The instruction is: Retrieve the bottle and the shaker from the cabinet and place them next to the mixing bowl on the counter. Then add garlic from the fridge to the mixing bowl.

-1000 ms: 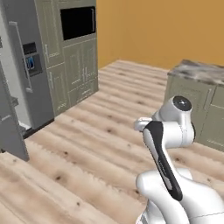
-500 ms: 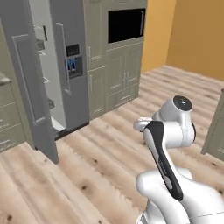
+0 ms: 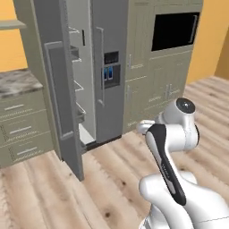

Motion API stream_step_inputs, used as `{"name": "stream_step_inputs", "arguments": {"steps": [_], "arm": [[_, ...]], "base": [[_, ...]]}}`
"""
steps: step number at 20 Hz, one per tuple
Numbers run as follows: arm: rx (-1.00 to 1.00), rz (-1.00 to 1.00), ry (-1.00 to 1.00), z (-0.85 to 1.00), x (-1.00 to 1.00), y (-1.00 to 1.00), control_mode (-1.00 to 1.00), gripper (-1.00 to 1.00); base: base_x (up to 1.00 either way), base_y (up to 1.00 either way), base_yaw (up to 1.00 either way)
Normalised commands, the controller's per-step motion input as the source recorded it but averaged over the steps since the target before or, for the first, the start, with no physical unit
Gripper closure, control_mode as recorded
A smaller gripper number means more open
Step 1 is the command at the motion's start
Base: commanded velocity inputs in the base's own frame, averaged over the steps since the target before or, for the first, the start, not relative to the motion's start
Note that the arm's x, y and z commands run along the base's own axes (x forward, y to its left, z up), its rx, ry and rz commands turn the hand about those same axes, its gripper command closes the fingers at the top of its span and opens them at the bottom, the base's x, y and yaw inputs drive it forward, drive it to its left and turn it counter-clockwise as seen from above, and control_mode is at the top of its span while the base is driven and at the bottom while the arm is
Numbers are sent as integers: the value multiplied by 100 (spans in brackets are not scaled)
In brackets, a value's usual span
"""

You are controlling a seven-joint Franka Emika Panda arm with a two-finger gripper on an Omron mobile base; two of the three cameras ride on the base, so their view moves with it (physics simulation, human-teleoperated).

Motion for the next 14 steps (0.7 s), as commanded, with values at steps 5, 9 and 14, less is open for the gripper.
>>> {"name": "stream_step_inputs", "arguments": {"steps": [5,9,14], "arm": [[0,0,0,0,0,0,100,-100],[0,0,0,0,0,0,100,-100],[0,0,0,0,0,0,100,-100]], "base": [[100,-48,35],[95,-63,32],[88,-37,30]]}}
